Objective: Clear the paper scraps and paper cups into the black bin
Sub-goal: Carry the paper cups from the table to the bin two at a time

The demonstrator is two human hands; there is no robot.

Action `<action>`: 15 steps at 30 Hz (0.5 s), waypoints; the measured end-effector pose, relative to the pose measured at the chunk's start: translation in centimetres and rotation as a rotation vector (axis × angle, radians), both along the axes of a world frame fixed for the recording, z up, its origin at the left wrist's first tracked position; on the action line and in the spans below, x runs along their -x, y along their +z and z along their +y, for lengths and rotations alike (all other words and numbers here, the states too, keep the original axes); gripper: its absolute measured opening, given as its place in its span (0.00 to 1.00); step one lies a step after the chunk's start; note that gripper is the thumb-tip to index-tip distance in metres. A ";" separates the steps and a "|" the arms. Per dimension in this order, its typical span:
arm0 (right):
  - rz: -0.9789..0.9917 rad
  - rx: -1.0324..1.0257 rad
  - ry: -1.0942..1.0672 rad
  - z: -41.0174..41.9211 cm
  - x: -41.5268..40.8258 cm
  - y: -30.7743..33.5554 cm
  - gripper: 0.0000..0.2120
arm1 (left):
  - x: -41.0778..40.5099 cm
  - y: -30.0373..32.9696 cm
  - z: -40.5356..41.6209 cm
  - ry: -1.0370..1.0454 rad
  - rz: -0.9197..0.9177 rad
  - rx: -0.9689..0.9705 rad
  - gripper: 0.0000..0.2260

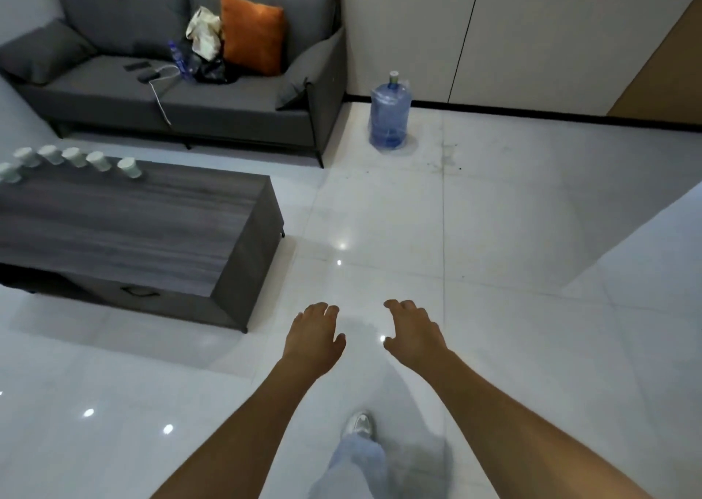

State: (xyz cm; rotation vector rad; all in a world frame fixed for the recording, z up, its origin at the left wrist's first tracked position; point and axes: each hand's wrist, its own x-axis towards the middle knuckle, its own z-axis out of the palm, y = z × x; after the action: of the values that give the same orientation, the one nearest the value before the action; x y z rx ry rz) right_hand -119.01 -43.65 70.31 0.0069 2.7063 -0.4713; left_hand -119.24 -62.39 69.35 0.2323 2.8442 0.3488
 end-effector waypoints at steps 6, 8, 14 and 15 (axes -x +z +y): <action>-0.021 0.016 0.043 -0.7 14.5 1.0 0.29 | 14.5 1.5 -0.6 0.044 0.013 0.002 0.23; -0.050 0.010 0.057 -0.4 18.7 0.7 0.29 | 18.6 1.6 -0.5 0.059 -0.003 0.006 0.23; -0.069 0.013 0.109 1.4 34.0 -0.4 0.30 | 32.5 0.5 0.5 0.135 -0.042 0.012 0.22; -0.059 0.013 0.120 1.7 36.8 -0.4 0.30 | 34.9 0.5 0.9 0.153 -0.047 0.010 0.22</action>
State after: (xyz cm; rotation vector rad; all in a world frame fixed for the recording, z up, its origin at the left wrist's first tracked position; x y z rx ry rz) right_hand -155.85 -41.95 69.93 -0.1413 2.6276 -0.4451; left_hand -154.18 -61.50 69.83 0.0048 2.8233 0.3658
